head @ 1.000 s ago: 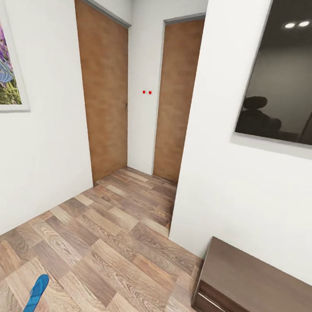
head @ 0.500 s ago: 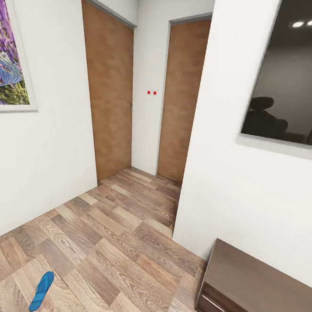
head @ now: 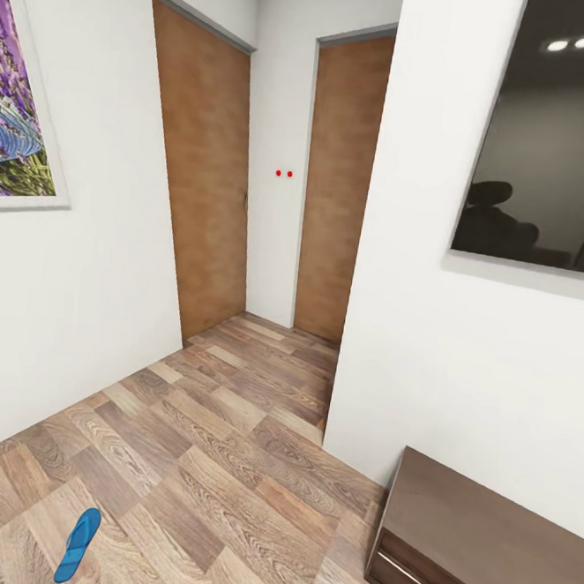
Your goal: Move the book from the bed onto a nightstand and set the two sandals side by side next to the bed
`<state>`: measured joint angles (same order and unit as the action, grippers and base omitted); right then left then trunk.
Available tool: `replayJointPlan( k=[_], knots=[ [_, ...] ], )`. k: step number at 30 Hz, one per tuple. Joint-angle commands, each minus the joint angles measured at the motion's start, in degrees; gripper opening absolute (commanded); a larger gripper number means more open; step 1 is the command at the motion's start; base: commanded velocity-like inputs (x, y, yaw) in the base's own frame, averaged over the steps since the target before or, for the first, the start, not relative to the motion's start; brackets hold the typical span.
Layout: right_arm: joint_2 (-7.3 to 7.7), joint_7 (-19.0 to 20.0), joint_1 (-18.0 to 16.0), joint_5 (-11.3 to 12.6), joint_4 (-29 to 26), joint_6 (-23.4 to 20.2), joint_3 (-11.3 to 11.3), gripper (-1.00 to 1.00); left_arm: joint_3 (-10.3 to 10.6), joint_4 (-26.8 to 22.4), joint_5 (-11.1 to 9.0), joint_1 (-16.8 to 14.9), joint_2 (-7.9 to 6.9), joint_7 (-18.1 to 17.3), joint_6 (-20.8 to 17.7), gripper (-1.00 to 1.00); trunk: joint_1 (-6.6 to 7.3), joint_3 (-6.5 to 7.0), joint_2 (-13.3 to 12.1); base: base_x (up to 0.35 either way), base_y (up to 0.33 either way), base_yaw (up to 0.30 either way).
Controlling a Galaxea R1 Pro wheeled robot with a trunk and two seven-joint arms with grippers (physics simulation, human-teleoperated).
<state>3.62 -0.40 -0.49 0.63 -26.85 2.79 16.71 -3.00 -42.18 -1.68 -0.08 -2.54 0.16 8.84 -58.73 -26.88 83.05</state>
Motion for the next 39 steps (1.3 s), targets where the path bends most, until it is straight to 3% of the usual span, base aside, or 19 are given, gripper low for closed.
replayJointPlan(
  k=[1,13,39],
  knots=[
    [-0.01,0.0,0.0,0.1,0.0,0.2,0.1,1.00,0.0,0.0,-0.2,0.0,-0.01,0.0,0.1,1.00,0.00,-0.05,0.0,0.000,0.000,0.000],
    [-0.01,0.0,0.0,0.1,0.0,0.2,0.1,1.00,0.0,0.0,-0.2,0.0,-0.01,0.0,0.1,1.00,0.00,-0.05,0.0,0.000,0.000,0.079],
    [-0.01,0.0,0.0,0.1,0.0,0.2,0.1,1.00,0.0,0.0,-0.2,0.0,0.01,0.0,0.1,1.00,0.00,-0.05,0.0,0.000,0.000,0.225]
  ],
)
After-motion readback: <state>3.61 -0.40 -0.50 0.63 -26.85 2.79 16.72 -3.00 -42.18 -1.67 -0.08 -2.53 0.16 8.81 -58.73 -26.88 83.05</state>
